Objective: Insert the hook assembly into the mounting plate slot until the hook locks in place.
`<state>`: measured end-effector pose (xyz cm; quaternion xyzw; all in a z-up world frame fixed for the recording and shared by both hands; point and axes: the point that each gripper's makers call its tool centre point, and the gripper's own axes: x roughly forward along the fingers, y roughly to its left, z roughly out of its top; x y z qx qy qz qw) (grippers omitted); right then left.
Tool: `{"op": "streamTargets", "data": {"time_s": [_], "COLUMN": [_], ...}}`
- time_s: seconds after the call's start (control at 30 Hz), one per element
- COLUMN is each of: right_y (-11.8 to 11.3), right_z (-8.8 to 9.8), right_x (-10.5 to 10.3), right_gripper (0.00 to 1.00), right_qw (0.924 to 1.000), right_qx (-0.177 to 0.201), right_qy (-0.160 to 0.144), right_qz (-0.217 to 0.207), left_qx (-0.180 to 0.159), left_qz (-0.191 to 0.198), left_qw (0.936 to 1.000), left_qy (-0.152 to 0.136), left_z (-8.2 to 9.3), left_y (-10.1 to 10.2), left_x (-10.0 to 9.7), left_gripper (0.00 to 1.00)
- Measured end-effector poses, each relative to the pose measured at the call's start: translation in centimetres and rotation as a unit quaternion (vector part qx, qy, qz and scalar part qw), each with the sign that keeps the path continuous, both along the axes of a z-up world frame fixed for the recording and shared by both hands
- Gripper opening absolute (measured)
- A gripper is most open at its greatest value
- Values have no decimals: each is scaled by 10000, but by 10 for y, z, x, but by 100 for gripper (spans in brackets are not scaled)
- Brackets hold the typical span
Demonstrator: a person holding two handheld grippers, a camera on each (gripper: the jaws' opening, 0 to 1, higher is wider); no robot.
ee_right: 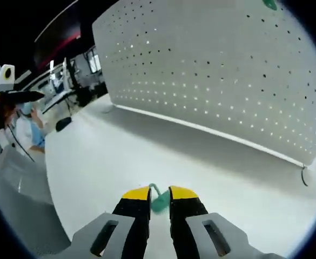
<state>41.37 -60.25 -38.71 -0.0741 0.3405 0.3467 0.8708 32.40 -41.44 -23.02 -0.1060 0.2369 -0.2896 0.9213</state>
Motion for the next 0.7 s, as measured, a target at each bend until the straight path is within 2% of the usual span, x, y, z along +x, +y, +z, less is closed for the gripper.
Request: {"op": "streamTargets", "data": {"time_s": [0.1,0.23,0.7], "right_y": [4,4,21], "right_z": [-5,-11,-14], "right_x": [0,1,4], "right_gripper": [11,11,11], "right_qw": [9996,9991,9966], "right_qx": [-96,-117,-37], "right_qy": [40,170,320], "right_qz": [261,380,759], "left_qx": [10,6,29], "left_qz": [16,19,28], "left_qw": [10000,10000,9999], "left_qy": [42,81,133], "left_z": [-3,-5,-7], "left_y": [1,1,1], "left_x": [1,1,4], "left_gripper": [86,86,85]}}
